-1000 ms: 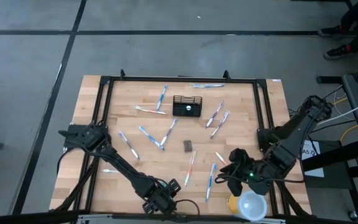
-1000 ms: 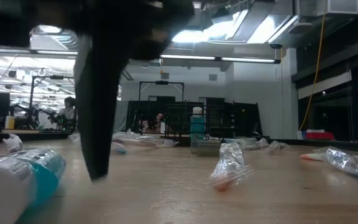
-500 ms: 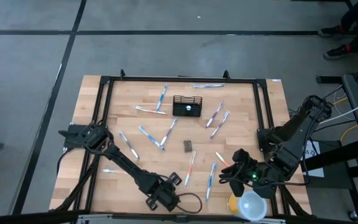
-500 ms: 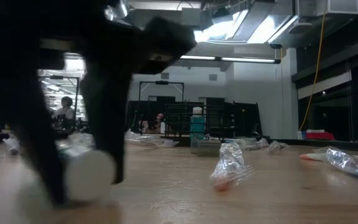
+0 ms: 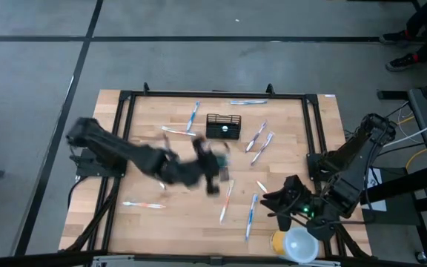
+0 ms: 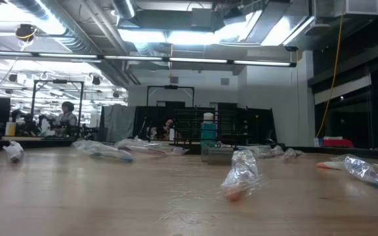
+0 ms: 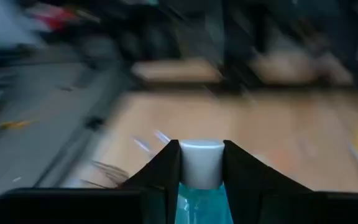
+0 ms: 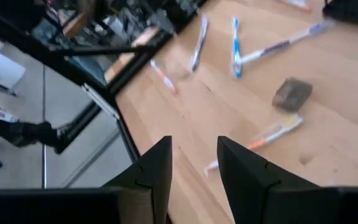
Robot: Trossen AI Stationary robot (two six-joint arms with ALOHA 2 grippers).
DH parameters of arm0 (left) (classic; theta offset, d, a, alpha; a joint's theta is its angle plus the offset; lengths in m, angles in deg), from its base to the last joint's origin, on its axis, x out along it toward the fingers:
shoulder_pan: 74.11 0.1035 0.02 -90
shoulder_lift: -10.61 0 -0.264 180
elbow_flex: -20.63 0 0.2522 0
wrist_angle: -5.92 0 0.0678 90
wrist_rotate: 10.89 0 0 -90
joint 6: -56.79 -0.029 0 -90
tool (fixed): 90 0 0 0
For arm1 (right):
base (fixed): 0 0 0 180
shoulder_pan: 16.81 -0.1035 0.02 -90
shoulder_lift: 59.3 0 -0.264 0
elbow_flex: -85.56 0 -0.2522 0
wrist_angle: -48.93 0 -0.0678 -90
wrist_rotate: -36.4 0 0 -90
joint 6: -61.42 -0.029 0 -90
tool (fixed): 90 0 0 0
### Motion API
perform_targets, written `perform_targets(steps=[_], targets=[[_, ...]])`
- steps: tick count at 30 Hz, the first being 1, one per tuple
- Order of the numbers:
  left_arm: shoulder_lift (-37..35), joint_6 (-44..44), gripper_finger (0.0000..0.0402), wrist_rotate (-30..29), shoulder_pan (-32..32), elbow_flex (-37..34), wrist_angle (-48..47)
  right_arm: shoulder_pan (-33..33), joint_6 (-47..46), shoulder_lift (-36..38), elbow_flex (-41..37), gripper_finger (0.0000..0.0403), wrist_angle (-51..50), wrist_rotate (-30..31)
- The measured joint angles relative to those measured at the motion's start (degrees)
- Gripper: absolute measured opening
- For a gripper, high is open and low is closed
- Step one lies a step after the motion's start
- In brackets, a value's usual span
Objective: Pick & Place toothbrushing station
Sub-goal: Put the mouthwash into the middle section of the mesh organizer
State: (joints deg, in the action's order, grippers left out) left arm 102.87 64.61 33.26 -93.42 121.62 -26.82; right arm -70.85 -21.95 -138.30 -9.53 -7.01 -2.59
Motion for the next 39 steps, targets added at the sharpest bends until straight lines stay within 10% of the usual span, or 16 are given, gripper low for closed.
perform_targets(steps=[13, 39], targets=[[-8.06, 6.58, 0.0087, -1.26, 19.74, -33.61, 61.83, -3.06, -0.45, 0.00, -0.01, 0.0130, 0.58, 7.80], [18.56, 19.99, 0.0087, -1.22, 29.57, -28.42, 66.29, -3.02, -1.91, 0.04, -0.02, 0.0130, 0.58, 9.85]])
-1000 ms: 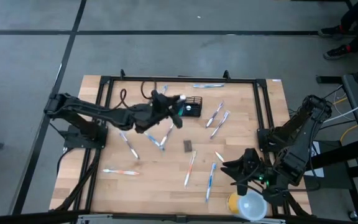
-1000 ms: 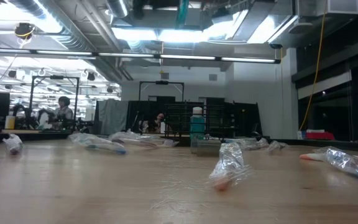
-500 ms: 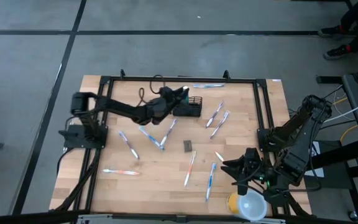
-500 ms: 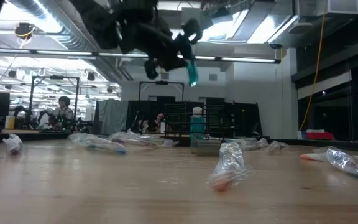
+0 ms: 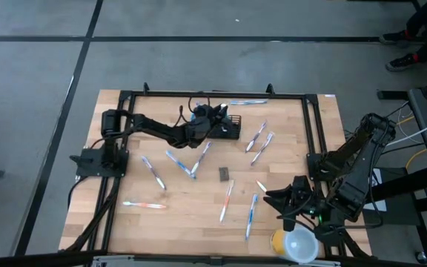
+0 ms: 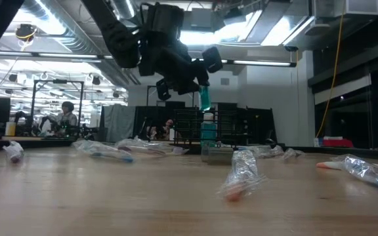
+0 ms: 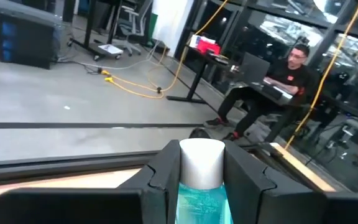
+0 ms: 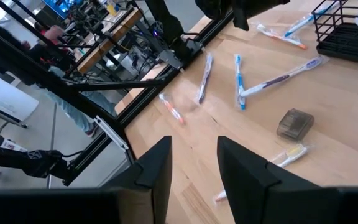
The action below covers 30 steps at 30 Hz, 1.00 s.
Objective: Pick & Place toothbrushing station
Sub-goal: Put the mouthwash into the middle section of the mesh organizer, then put the black lid into the middle section of the mesh organizer
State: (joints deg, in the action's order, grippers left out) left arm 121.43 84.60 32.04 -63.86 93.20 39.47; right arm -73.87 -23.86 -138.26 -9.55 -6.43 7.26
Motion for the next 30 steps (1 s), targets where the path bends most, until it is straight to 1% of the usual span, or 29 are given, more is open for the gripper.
perform_targets(steps=[5, 9, 18, 19, 23, 25, 27, 30], targets=[[0.01, 0.04, 0.0087, -1.70, 1.23, 0.00, -2.77, 0.00, -0.44, 0.00, 0.00, 0.0130, 0.00, 0.00], [0.03, -0.17, 0.0087, 0.32, 2.31, 0.01, -2.69, 0.00, -0.65, 0.02, 0.00, 0.0130, 0.02, 0.00], [0.01, -1.08, 0.0087, 0.49, 1.37, -0.02, -6.80, 0.00, -0.65, 0.02, 0.00, 0.0130, 0.26, 0.00], [0.01, -1.02, 0.0094, 0.38, 1.33, -0.02, -7.05, 0.00, -0.65, 0.02, 0.00, 0.0130, 0.36, 0.00], [0.02, -0.01, 0.0158, -0.02, 0.69, -0.02, -7.59, 0.00, -0.65, 0.02, 0.00, 0.0130, 0.70, 0.00], [0.01, 0.40, 0.0180, -0.03, 0.48, -0.02, -7.54, 0.00, -0.40, 0.02, 0.00, 0.0130, 1.01, 0.00], [0.01, 0.82, 0.0191, -0.20, 0.21, -0.02, -7.56, 0.00, 0.34, 0.02, 0.00, 0.0130, 1.78, 0.05], [-0.03, 2.10, 0.0194, -1.06, -0.43, -0.02, -7.55, 0.00, 0.66, 0.02, 0.00, 0.0130, 2.21, 0.23]])
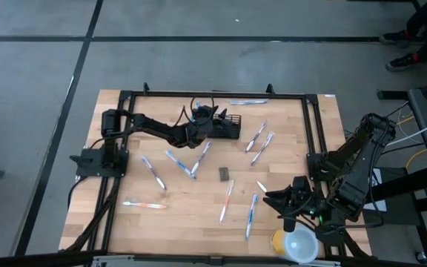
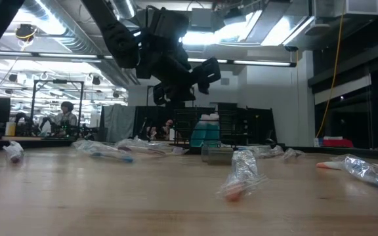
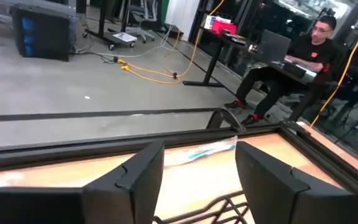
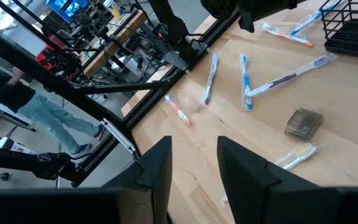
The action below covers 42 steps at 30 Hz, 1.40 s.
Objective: Pick & Place toothbrushing station
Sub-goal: Put the black lid into the middle section of the mesh organizer
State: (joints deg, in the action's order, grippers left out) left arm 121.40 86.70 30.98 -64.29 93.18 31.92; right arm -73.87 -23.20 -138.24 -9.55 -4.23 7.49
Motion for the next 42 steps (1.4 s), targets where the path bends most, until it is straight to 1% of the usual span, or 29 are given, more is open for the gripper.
perform_targets(steps=[4, 6, 8, 11, 14, 17, 19, 21, 23, 25, 26, 28, 29, 31, 34, 36, 38, 42], targets=[[-0.27, 0.76, 0.0181, -0.89, -1.30, 0.00, 2.01, 0.00, 0.00, 0.00, 0.00, 0.0130, 0.03, 0.44], [-0.29, 0.33, 0.0173, -0.36, -1.74, 0.00, 3.59, 0.00, 0.01, 0.00, 0.00, 0.0130, 0.23, 1.50], [-0.88, 0.31, 0.0166, 1.66, -2.15, -0.02, 3.90, 0.00, 0.22, 0.00, 0.00, 0.0130, 0.25, 2.05], [-3.14, -0.93, 0.0157, 7.22, -2.98, -0.02, 3.59, 0.34, 1.12, 0.00, 0.00, 0.0130, 0.70, 2.05], [-6.63, -4.81, 0.0150, 16.89, -4.54, -0.04, 0.45, 0.48, 2.00, 0.00, 0.00, 0.0130, 1.16, 1.72], [-11.82, -6.49, 0.0148, 26.28, -6.77, -0.04, -6.39, 0.48, 3.94, 0.00, 0.00, 0.0130, 2.36, 2.17], [-15.29, -6.51, 0.0148, 30.48, -8.78, 0.00, -12.70, 0.48, 5.54, 0.00, 0.00, 0.0130, 3.23, 2.45], [-18.87, -6.51, 0.0149, 32.69, -11.59, 0.00, -21.98, 0.55, 5.98, 0.00, 0.00, 0.0130, 3.33, 2.34], [-21.37, -5.61, 0.0149, 32.82, -15.18, 0.00, -32.37, 0.87, 6.69, 0.00, 0.00, 0.0130, 3.20, 1.50], [-22.30, -1.71, 0.0149, 31.84, -19.12, 0.01, -42.26, 1.36, 7.70, 0.00, 0.00, 0.0130, 3.17, -0.07], [-22.28, 2.03, 0.0149, 30.94, -21.03, -0.02, -46.44, 1.71, 8.11, 0.00, 0.00, 0.0130, 3.17, -0.55], [-21.72, 12.30, 0.0149, 27.97, -24.64, -0.07, -51.06, 2.29, 8.61, -0.02, 0.00, 0.0130, 3.19, -0.95], [-21.10, 18.79, 0.0149, 26.81, -25.96, -0.04, -51.74, 2.63, 8.61, -0.02, 0.00, 0.0130, 3.19, -0.97], [-18.99, 30.66, 0.0149, 26.01, -27.64, -0.04, -51.01, 3.24, 8.66, -0.02, 0.00, 0.0130, 3.19, -0.94], [-15.40, 41.75, 0.0149, 25.84, -28.93, -0.07, -44.75, 3.79, 8.79, -0.02, 0.00, 0.0130, 3.19, -0.93], [-13.08, 46.79, 0.0150, 25.31, -29.08, 0.02, -40.23, 3.89, 8.79, -0.02, 0.00, 0.0130, 3.21, -0.93], [-10.86, 50.63, 0.0151, 25.29, -28.75, -0.02, -37.62, 3.89, 8.77, -0.02, 0.00, 0.0130, 3.65, -0.95], [-7.06, 53.82, 0.0156, 25.74, -27.59, -0.02, -33.31, 3.23, 8.94, -0.02, 0.00, 0.0130, 5.76, -1.08]])
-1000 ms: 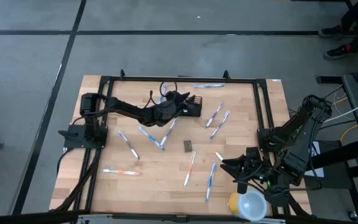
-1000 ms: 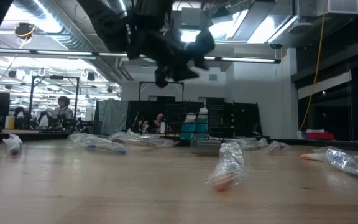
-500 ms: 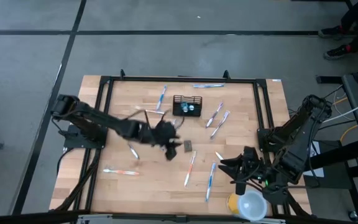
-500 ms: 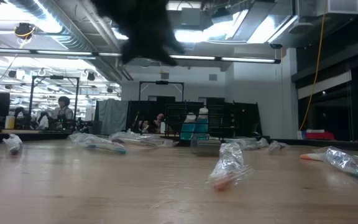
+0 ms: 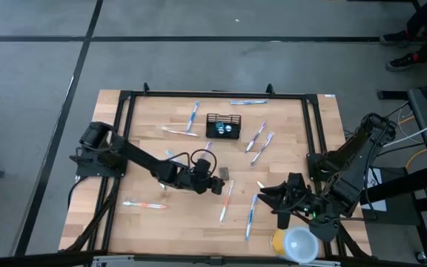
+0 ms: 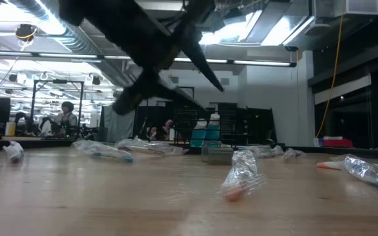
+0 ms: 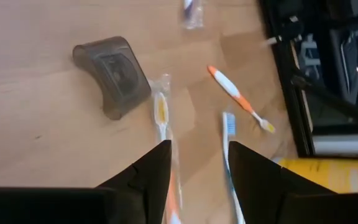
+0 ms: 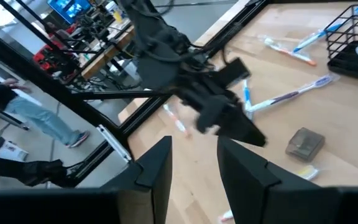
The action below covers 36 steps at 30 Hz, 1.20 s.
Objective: Pick & Place toothbrushing station
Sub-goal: Put the black lid into the middle section of the mesh organizer
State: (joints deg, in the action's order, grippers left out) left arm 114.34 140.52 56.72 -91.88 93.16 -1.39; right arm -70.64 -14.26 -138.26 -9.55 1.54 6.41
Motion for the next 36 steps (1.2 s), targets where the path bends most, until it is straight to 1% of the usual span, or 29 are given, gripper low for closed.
perform_targets(steps=[4, 8, 14, 19, 22, 36], targets=[[2.90, 0.60, 0.0159, 0.19, 0.88, -0.04, 2.04, -0.70, 1.20, -0.02, 0.00, 0.0130, 2.36, 0.67], [4.26, 1.06, 0.0156, -0.37, 2.05, -0.04, 0.96, -0.98, 3.12, -0.02, 0.00, 0.0130, 4.77, 0.90], [4.22, 0.06, 0.0146, -2.10, 3.23, -0.02, 0.57, -1.05, 6.96, -0.04, 0.00, 0.0130, 8.49, 1.28], [4.22, -1.99, 0.0144, -1.49, 4.61, -0.02, 0.17, -1.05, 8.83, -0.04, 0.00, 0.0130, 9.89, 1.68], [4.22, -2.78, 0.0143, -0.25, 5.25, -0.02, -0.19, -1.05, 9.09, -0.04, 0.00, 0.0130, 10.10, 1.68], [4.65, -2.81, 0.0143, -0.33, 5.51, -0.02, -1.59, -1.18, 9.90, -0.04, 0.00, 0.0130, 11.71, 2.12]])
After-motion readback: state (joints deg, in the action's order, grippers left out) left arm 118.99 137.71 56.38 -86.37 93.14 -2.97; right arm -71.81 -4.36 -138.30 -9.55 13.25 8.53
